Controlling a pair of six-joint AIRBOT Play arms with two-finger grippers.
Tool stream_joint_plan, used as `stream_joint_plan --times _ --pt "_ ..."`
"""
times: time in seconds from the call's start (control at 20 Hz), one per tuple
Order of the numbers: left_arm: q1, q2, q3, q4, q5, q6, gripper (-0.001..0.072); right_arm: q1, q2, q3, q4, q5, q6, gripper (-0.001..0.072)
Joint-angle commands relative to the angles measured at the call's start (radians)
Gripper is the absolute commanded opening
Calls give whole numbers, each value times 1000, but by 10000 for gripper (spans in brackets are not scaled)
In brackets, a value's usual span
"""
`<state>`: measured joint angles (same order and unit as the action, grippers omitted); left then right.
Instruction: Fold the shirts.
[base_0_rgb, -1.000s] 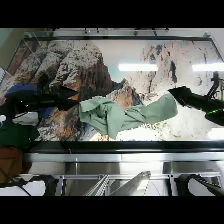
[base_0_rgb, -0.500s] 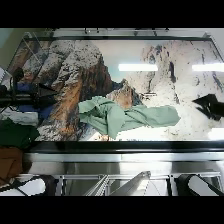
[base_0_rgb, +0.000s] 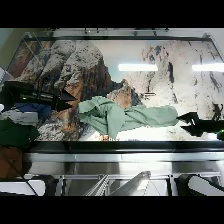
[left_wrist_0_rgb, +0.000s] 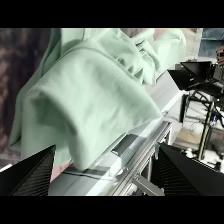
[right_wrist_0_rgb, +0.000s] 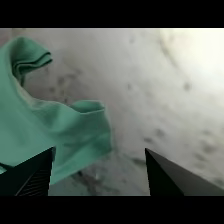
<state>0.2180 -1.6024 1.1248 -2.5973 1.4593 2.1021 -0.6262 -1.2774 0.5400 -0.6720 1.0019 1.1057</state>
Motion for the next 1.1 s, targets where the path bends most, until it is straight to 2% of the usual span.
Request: stream_joint_plan --times 0.0,0.1,0.15,0.2,0.25,0.35,0.5,0.65,0.9,1.05 --pt "-68 -45 116 5 1 -37 713 87 -118 -10 169 -55 -114 632" --pt "-92 -48 184 5 14 -83 712 160 -161 0 247 -51 -158 438" --pt "-109 -48 220 5 37 -105 712 195 -169 7 262 -54 -165 423" --pt "-129 -48 252 9 58 -111 712 219 -170 14 269 -56 -165 354" --pt "-151 -48 278 22 62 -113 712 240 -169 25 271 -55 -175 182" --pt "-194 -48 303 99 5 -120 713 259 -169 44 282 -46 -180 26" --pt "-226 -67 329 330 -108 -171 713 261 -166 53 320 2 -216 24" --pt "-208 -151 375 445 -43 -202 714 261 -165 53 318 28 -220 24" --pt "-164 -267 383 419 26 -225 713 261 -165 53 318 27 -220 24" --pt "-196 -302 382 206 43 -165 709 261 -165 53 319 27 -220 24"
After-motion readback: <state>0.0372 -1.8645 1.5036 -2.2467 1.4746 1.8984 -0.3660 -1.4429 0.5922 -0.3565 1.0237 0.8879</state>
